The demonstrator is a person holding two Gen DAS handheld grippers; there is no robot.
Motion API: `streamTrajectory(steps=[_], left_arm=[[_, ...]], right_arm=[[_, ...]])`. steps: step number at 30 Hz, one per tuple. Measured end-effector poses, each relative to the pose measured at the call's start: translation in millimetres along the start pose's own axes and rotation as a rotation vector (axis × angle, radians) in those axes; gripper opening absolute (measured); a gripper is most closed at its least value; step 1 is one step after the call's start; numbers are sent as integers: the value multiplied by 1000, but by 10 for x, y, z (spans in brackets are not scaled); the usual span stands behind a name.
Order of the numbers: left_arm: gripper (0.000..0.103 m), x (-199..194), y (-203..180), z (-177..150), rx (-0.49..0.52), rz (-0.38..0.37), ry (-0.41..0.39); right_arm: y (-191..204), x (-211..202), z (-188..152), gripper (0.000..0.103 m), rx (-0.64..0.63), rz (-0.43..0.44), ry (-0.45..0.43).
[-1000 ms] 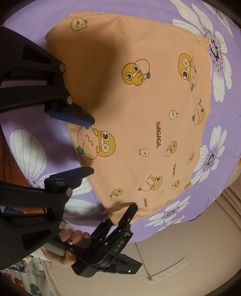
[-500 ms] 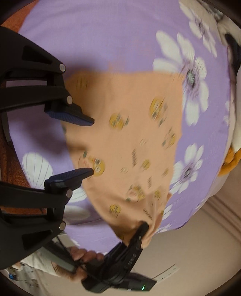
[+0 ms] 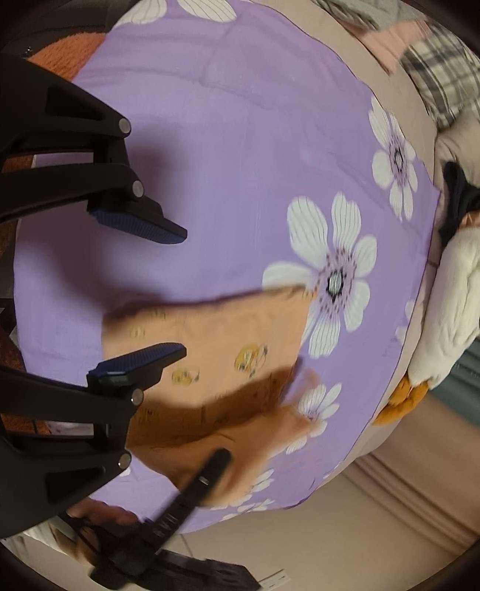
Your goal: Fold small clothes
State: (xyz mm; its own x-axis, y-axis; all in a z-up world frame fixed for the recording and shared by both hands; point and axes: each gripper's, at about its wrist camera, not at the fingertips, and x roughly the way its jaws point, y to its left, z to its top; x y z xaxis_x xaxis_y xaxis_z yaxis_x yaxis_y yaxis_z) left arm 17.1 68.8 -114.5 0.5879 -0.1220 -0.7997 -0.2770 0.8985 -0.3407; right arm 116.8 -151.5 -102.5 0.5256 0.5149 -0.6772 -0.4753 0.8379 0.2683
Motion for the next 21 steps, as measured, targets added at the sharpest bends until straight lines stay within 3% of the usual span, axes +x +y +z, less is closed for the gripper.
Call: streamTrajectory(steps=[8, 15, 18, 21], left_arm=[[56, -7, 175, -41, -31, 29, 12], [61, -38, 125, 63, -32, -39, -3], [64, -53, 28, 154, -7, -80, -9], [72, -17, -129, 278, 39, -147, -7]], right_arm=[[114, 407, -273, 12, -37, -19, 157], [44, 373, -302, 12, 9, 16, 176], [41, 274, -305, 22, 6, 49, 189], [1, 103, -335, 40, 22, 88, 168]])
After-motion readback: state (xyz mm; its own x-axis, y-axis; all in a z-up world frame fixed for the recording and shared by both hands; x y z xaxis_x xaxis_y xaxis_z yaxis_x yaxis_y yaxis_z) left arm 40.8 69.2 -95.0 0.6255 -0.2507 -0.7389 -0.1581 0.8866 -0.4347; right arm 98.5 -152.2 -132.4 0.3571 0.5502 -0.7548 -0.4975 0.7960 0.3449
